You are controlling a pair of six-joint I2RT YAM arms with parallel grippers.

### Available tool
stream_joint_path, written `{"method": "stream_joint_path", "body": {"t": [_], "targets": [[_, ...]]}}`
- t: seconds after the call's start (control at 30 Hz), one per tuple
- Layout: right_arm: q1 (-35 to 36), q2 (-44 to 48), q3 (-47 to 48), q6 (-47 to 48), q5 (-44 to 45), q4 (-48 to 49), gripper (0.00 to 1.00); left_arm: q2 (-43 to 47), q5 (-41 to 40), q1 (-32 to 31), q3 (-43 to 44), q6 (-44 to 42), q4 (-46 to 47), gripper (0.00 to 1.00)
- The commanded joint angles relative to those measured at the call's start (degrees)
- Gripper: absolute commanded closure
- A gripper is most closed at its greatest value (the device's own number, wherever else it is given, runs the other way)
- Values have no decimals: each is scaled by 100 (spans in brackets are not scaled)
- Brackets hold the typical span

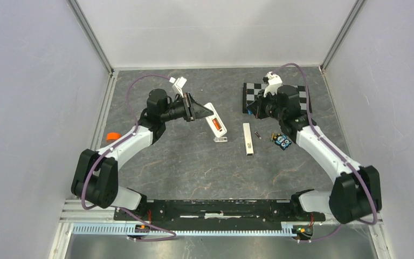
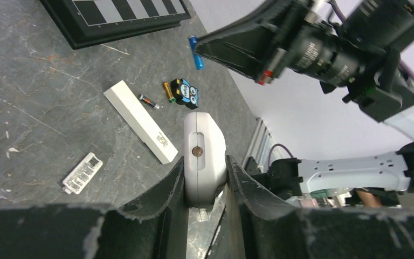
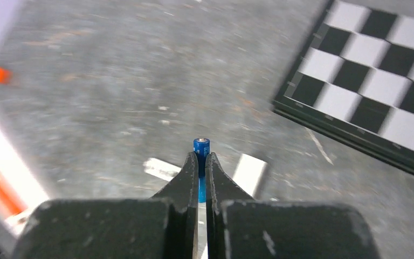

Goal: Load the batteries into the remote control

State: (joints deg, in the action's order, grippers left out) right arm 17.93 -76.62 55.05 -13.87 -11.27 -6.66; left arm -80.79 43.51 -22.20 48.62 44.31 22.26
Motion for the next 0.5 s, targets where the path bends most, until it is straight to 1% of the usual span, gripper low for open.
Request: {"method": "stream_joint_path", "body": {"t": [0.0, 0.1, 0.2, 0.27, 0.33, 0.47], "targets": [[94, 701, -527, -524, -1862, 1693, 100, -204, 282, 30, 538, 830, 165, 98], [288, 1057, -637, -831, -2086, 2325, 99, -380, 414, 25, 559, 1613, 878, 98], [505, 1196, -627, -970, -2143, 2712, 97, -490, 440, 14, 664, 1993, 995, 98], [731, 1188, -556, -917, -2040, 2752, 97, -503, 476, 19, 729, 2115, 959, 98], [946, 1120, -452, -821, -1913, 2664, 97, -516, 514, 20, 846, 2152, 724, 98], [1363, 1017, -373, -467, -1542, 2568, 97, -470, 596, 17, 941, 2333, 781, 98]]}}
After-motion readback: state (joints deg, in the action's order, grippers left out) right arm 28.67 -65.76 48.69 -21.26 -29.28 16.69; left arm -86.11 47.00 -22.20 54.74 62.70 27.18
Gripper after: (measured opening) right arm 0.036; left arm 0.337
